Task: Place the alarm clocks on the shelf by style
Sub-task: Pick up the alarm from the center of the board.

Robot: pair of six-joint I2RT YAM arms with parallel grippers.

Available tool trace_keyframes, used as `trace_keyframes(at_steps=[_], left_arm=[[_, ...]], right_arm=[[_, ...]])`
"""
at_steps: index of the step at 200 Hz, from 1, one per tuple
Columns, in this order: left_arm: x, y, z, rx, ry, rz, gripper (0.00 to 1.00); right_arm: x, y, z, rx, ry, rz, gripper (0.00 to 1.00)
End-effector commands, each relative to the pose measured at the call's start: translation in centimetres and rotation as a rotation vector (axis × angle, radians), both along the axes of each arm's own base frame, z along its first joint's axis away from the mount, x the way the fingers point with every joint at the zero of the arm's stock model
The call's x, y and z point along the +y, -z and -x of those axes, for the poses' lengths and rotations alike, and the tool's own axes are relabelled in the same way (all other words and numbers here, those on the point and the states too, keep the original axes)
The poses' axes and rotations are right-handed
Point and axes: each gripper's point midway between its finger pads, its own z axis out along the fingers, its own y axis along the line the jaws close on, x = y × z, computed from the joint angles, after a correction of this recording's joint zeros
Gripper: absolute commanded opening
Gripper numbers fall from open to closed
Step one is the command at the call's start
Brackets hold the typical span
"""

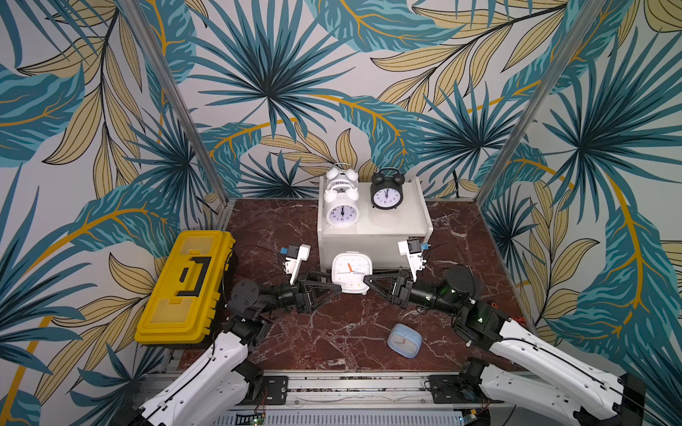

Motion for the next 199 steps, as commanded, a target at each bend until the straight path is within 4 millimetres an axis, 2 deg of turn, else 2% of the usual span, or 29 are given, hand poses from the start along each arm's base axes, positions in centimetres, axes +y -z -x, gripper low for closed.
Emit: trace_keyframes(at_steps=[1, 57, 76, 91, 114, 139, 143, 199], left_arm=[[0.2, -1.9, 0.2, -0.07, -0.001, 0.015, 0.59], [0.3, -1.9, -0.1, -0.076, -0.01, 0.014, 0.3], [0.3, -1.7, -0.2, -0.072, -0.007, 0.0, 0.24], [0.1, -1.6, -0.1, -0.071, 0.005, -0.017, 0.23], [-0.1, -1.3, 0.1, -0.066, 0.026, -0.042, 0.23], [-0.1, -1.4, 0.4, -0.074, 0.041, -0.057, 0.23], [-0.1, -1.4, 0.4, -0.077, 0.04, -0.059, 0.23], [-0.1, -1.5, 0.5, -0.08, 0.045, -0.058, 0.23]], right_arm=[[0.1, -0.5, -0.1, -0.019, 0.005, -0.018, 0.19], [0.1, 0.0, -0.1, -0.003, 0.001, -0.004, 0.22], [-0.3, 0.0, 0.0, -0.011, 0.016, 0.047, 0.38], [-0.7, 0.2, 0.1, -0.024, 0.016, 0.143, 0.58], [-1.1, 0.8, 1.3, -0.039, -0.045, 0.299, 0.67], [-0.9, 1.1, 2.3, -0.052, -0.119, 0.383, 0.7], [-1.3, 1.1, 1.6, -0.047, -0.101, 0.394, 0.69], [-0.8, 1.7, 1.4, -0.052, -0.143, 0.43, 0.6]])
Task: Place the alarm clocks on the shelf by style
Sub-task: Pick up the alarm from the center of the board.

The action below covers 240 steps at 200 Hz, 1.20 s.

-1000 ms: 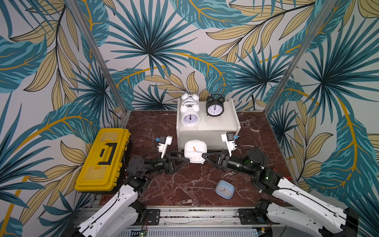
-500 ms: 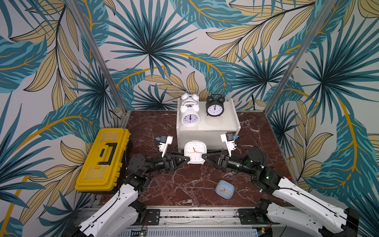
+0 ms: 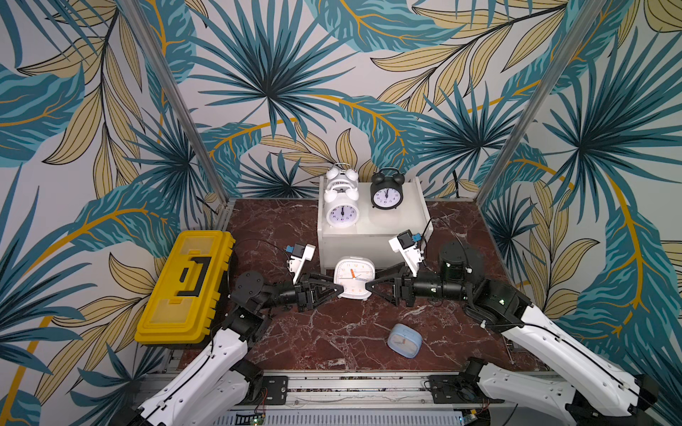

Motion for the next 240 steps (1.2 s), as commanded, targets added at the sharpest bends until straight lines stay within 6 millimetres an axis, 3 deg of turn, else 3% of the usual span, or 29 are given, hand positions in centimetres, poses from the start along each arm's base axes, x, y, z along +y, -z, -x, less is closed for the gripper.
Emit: trace_keyframes(at_steps=[1, 41, 136, 193, 209, 240], left_arm=[[0.2, -2.5, 0.5, -0.09, 0.003, 0.029, 0.23], [0.3, -2.4, 0.8, -0.086, 0.015, 0.028, 0.23], [0.3, -2.2, 1.1, -0.085, 0.029, 0.027, 0.23], [0.3, -2.1, 0.8, -0.082, 0.015, 0.028, 0.23], [0.3, -2.1, 0.6, -0.085, 0.004, 0.033, 0.22], [0.5, -2.4, 0.3, -0.088, -0.018, 0.061, 0.21]], right_arm=[[-0.1, 1.1, 0.5, 0.004, -0.039, 0.046, 0.6], [0.3, 0.9, 0.1, -0.007, -0.036, 0.024, 0.55], [0.7, 0.5, 0.2, -0.001, -0.069, -0.002, 0.55], [0.7, 0.5, 0.5, -0.004, -0.076, -0.026, 0.39], [0.7, 0.3, 0.5, -0.007, -0.07, -0.044, 0.39], [0.9, 0.5, 0.4, 0.015, -0.06, -0.098, 0.49]])
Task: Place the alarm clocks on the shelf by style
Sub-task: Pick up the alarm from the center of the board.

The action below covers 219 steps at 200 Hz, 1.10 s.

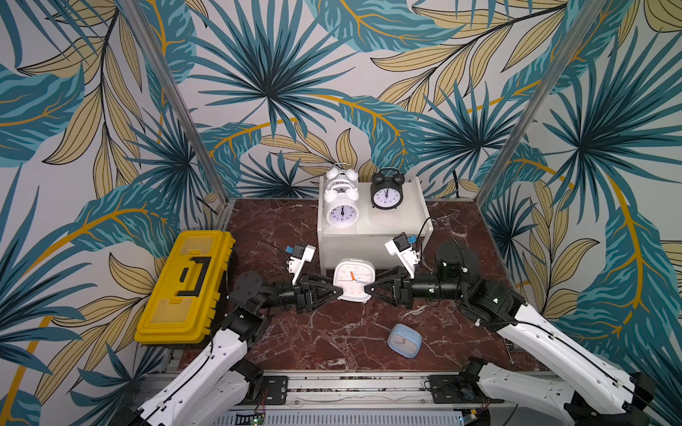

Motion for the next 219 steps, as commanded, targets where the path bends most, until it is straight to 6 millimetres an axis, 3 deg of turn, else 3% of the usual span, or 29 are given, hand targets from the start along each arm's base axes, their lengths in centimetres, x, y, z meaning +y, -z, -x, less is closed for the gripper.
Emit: trace_keyframes(at_steps=[1, 47, 106, 144, 219], left_arm=[[0.5, -2.1, -0.2, -0.064, -0.039, 0.058, 0.21], [0.5, -2.6, -0.3, -0.061, -0.038, 0.104, 0.21], [0.5, -2.3, -0.1, -0.054, -0.023, 0.094, 0.21], [0.4, -2.1, 0.0, -0.053, -0.017, 0.085, 0.2], [0.3, -1.9, -0.2, -0.052, -0.013, 0.07, 0.2]], right_arm=[[0.3, 0.1, -0.3, 0.005, 0.01, -0.051, 0.49], [0.7, 0.0, -0.9, 0.013, 0.038, -0.157, 0.45], [0.3, -0.7, -1.2, -0.016, 0.068, -0.158, 0.45], [0.0, -1.1, -1.1, -0.034, 0.073, -0.146, 0.54], [-0.2, -1.9, -0.8, -0.05, 0.063, -0.139, 0.54]])
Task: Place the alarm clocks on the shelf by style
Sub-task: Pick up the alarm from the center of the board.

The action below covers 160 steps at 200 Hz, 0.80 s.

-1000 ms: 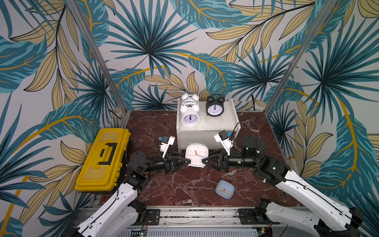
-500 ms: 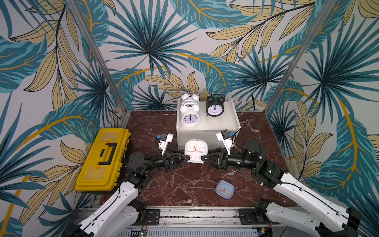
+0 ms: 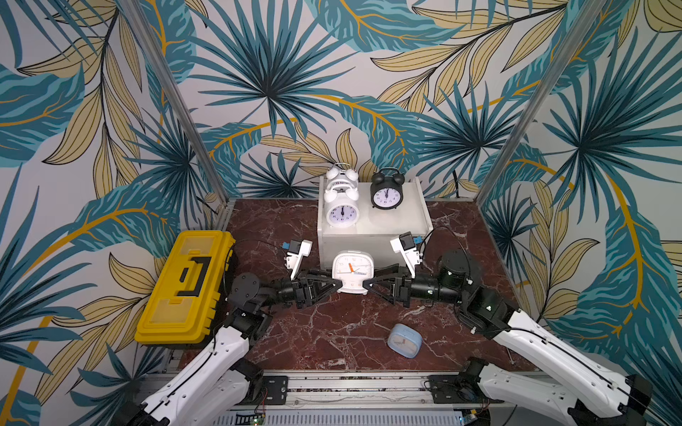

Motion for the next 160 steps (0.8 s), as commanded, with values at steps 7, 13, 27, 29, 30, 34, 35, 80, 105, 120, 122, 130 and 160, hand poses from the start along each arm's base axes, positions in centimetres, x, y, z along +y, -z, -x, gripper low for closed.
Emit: trace_keyframes(at_steps=[7, 13, 27, 29, 30, 34, 35, 80, 105, 120, 122, 130, 160], left_arm=[[0.1, -0.7, 0.7, -0.063, 0.013, 0.012, 0.2], [0.1, -0.7, 0.7, -0.063, 0.014, 0.012, 0.21], [0.1, -0.7, 0.6, -0.062, 0.014, 0.009, 0.2], [0.1, -0.7, 0.6, -0.062, 0.015, 0.01, 0.21], [0.1, -0.7, 0.7, -0.062, 0.016, 0.01, 0.2], [0.1, -0.7, 0.7, -0.063, 0.015, 0.009, 0.21], [0.1, -0.7, 0.7, -0.063, 0.016, 0.009, 0.21], [0.1, -0.3, 0.3, -0.055, 0.0, -0.001, 0.31], [0.5, -1.5, -0.5, -0.062, -0.058, 0.021, 0.79], [0.8, -1.7, -1.2, -0.072, -0.12, 0.005, 0.86], [0.8, -1.8, -1.3, -0.073, -0.13, 0.0, 0.87], [1.0, -1.5, -1.8, -0.074, -0.174, -0.031, 0.88], [2.8, 0.5, -4.0, -0.021, -0.385, -0.149, 0.9]], right_arm=[[-0.3, -0.9, 0.2, -0.029, 0.005, -0.002, 0.54], [-0.3, -0.9, 0.2, -0.028, 0.001, -0.002, 0.51], [-0.1, -0.9, 0.2, -0.022, -0.008, -0.002, 0.44], [-0.1, -0.9, 0.2, -0.022, -0.009, -0.003, 0.43], [-0.1, -0.9, 0.2, -0.022, -0.01, -0.003, 0.42], [0.0, -0.8, 0.2, -0.021, -0.012, -0.002, 0.4], [0.0, -0.8, 0.2, -0.02, -0.012, -0.003, 0.39], [0.1, -0.9, 0.6, -0.023, -0.034, -0.011, 0.22], [0.0, -0.7, 0.4, -0.03, -0.018, -0.002, 0.21], [-0.3, -0.4, -0.2, -0.052, 0.024, 0.005, 0.2], [-0.4, -0.4, -0.3, -0.057, 0.032, 0.006, 0.2], [-0.6, 0.0, -0.7, -0.072, 0.063, 0.021, 0.2], [-1.5, 1.9, -2.8, -0.125, 0.191, 0.078, 0.2]])
